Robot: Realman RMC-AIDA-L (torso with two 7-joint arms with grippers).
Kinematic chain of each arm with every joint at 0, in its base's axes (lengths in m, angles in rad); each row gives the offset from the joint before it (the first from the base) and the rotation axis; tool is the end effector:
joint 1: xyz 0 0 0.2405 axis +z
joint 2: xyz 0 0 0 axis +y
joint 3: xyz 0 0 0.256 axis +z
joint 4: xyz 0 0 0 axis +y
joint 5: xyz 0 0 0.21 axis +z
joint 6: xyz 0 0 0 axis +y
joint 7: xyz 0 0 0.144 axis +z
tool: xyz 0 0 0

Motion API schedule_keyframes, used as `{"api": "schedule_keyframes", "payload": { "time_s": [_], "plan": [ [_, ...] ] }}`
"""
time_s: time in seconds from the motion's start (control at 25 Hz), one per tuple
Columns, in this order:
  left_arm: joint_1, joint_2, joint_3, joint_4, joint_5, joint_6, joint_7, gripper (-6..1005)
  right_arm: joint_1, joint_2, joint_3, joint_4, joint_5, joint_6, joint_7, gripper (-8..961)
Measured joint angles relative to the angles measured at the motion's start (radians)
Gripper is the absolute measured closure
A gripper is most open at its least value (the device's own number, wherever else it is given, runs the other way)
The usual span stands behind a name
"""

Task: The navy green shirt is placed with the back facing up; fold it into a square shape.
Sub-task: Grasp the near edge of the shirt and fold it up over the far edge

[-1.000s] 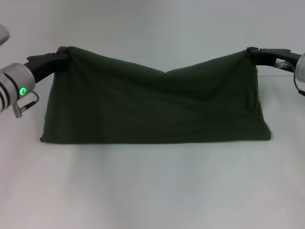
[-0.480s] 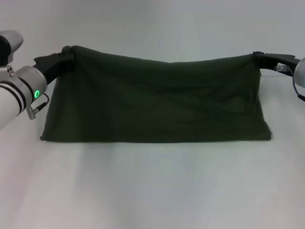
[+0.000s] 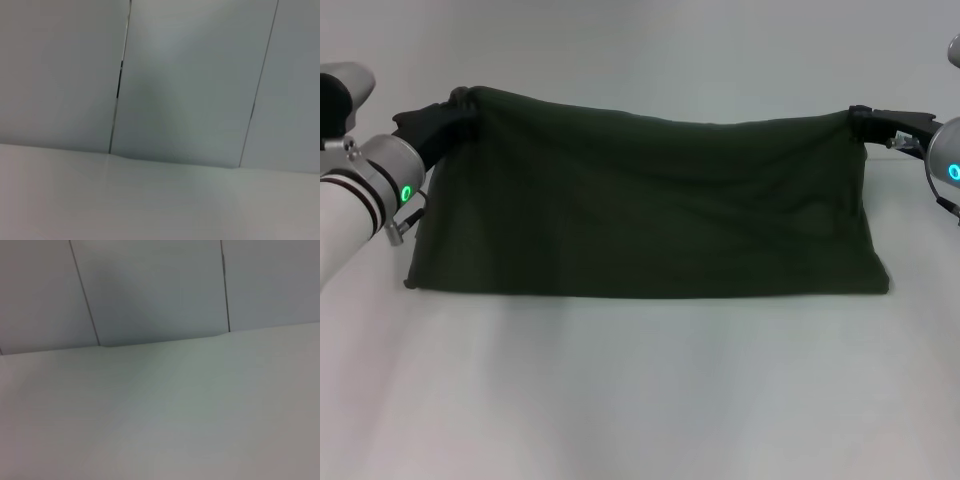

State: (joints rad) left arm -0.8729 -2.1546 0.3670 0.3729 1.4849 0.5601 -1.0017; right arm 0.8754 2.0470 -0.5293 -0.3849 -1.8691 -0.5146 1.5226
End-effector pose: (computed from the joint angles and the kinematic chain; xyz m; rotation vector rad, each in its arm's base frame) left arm -0.2446 0.4733 0.0064 -1.7365 -0.8627 -0.6416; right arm 0.2580 0.4844 0.0285 -1.8400 0.9750 0.4872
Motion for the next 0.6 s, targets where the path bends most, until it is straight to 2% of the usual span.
{"api": "schedule_keyframes", "payload": {
  "time_s": [0.6],
  "plan": [
    [-0.012,0.0,0.001,-0.013,-0.025,0.0,0.034,906,0.002,0.001,0.0,0.009,0.012,-0.002,-0.029,897]
  ]
}}
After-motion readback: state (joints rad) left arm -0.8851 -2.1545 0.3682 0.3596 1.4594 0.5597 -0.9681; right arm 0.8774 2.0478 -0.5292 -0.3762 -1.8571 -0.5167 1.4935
